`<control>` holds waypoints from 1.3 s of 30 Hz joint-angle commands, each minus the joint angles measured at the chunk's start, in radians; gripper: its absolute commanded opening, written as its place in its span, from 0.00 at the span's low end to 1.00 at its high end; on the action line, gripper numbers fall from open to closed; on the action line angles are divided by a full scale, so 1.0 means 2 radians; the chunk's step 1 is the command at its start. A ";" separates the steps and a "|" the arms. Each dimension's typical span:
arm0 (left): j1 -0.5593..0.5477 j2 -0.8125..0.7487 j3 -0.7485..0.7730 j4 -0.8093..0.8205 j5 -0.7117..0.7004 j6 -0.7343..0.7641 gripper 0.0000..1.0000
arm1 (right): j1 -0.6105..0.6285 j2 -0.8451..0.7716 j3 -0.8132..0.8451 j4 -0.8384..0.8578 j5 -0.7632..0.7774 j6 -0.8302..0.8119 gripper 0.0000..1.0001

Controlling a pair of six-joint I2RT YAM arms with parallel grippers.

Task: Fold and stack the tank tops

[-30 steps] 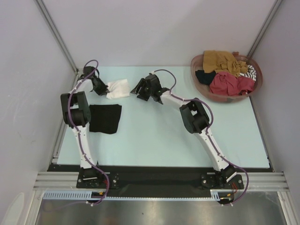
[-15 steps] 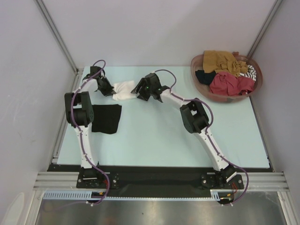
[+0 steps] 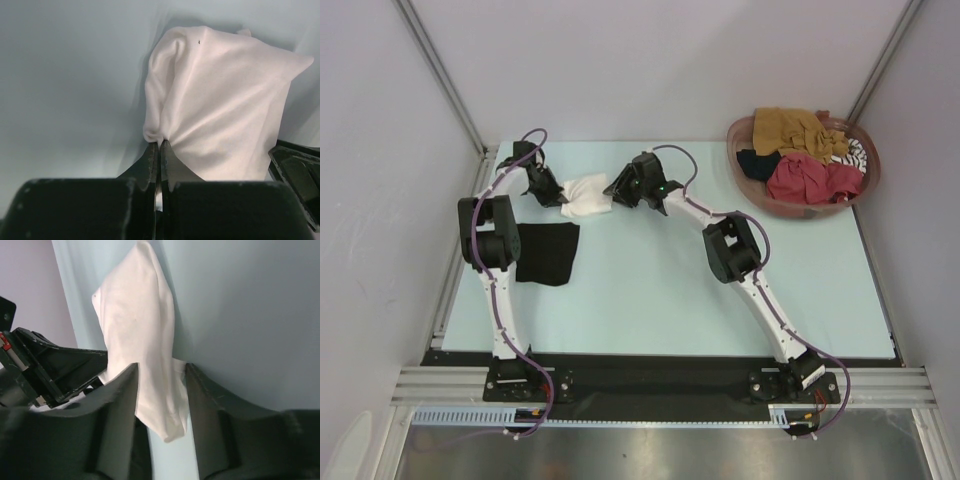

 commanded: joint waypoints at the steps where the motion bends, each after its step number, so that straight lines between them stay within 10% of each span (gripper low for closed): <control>1: -0.005 -0.006 0.018 -0.030 0.001 0.018 0.00 | 0.003 0.019 0.012 -0.004 -0.007 -0.003 0.41; 5: -0.005 -0.009 0.027 -0.033 0.000 0.020 0.00 | 0.004 0.015 0.017 0.002 -0.013 -0.012 0.24; 7: -0.005 -0.006 0.043 -0.037 -0.003 0.020 0.00 | 0.006 0.007 0.015 0.006 -0.011 -0.030 0.00; 24: -0.007 -0.038 0.091 -0.073 -0.021 0.028 0.00 | 0.024 -0.074 -0.037 0.064 -0.027 -0.069 0.00; 39: 0.018 -0.163 -0.051 -0.026 -0.040 0.018 0.00 | 0.056 -0.137 -0.109 0.113 -0.049 -0.060 0.00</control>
